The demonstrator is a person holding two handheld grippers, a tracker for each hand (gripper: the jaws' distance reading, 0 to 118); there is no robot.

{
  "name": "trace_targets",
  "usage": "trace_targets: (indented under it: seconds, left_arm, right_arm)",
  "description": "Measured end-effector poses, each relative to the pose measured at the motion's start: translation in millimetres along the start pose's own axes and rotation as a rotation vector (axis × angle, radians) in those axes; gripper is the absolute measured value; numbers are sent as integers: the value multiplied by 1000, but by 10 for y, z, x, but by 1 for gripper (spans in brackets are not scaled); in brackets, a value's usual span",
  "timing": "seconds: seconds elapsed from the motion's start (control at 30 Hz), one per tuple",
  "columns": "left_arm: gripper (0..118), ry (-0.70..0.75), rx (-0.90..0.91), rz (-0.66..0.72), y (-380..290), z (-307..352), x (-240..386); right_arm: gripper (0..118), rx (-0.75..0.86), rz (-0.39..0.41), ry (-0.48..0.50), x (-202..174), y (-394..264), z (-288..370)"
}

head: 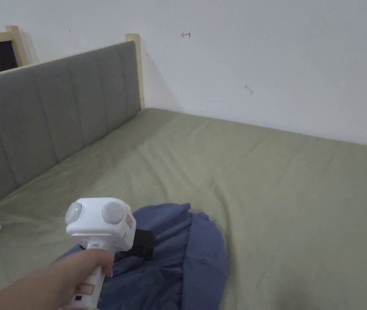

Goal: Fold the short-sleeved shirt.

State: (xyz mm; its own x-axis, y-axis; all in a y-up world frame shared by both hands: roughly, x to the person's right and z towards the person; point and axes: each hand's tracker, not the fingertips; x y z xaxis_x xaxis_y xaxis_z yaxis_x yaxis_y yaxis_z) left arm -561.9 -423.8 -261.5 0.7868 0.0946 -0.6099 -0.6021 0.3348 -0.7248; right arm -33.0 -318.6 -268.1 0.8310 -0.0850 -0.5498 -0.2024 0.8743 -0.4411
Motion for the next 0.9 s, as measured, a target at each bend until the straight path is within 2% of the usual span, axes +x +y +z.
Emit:
trace_targets:
  seconds: [0.07, 0.13, 0.23, 0.3, 0.33, 0.37, 0.4, 0.57, 0.73, 0.9]
  left_arm:
    - [112, 48, -71, 0, -26, -229, 25]
    - [112, 36, -86, 11, -38, -364, 51]
    - [110, 95, 14, -59, -127, -344, 115]
    - [86, 84, 41, -65, -188, -276, 152]
    - [65, 85, 59, -71, -209, -209, 172]
    - [19, 96, 81, -76, -211, -100, 176]
    - [0, 95, 92, -70, -211, -16, 168]
    - [0, -6, 149, -2, -198, 600, 63]
    - [0, -184, 337, 94, -70, 1829, -48]
    - [0, -223, 545, -129, -147, 3218, 498]
  right_arm:
    - [0, -19, -1, 3, 42, -42, -44]
    - [0, -35, -1, 4, 68, -77, -69]
    - [0, -59, -7, 4, 101, -117, -84]
    - [0, -69, -16, 9, 112, -129, -82]
    - [0, -73, -21, 10, 117, -134, -74]
    - [0, -77, -27, 9, 119, -132, -64]
    - [0, -81, -33, 10, 119, -125, -49]
    - [0, -53, -59, 36, 115, -46, 184]
    - [0, 24, -39, 36, 182, 63, 535]
    - [0, 93, -46, 9, 340, 148, 823]
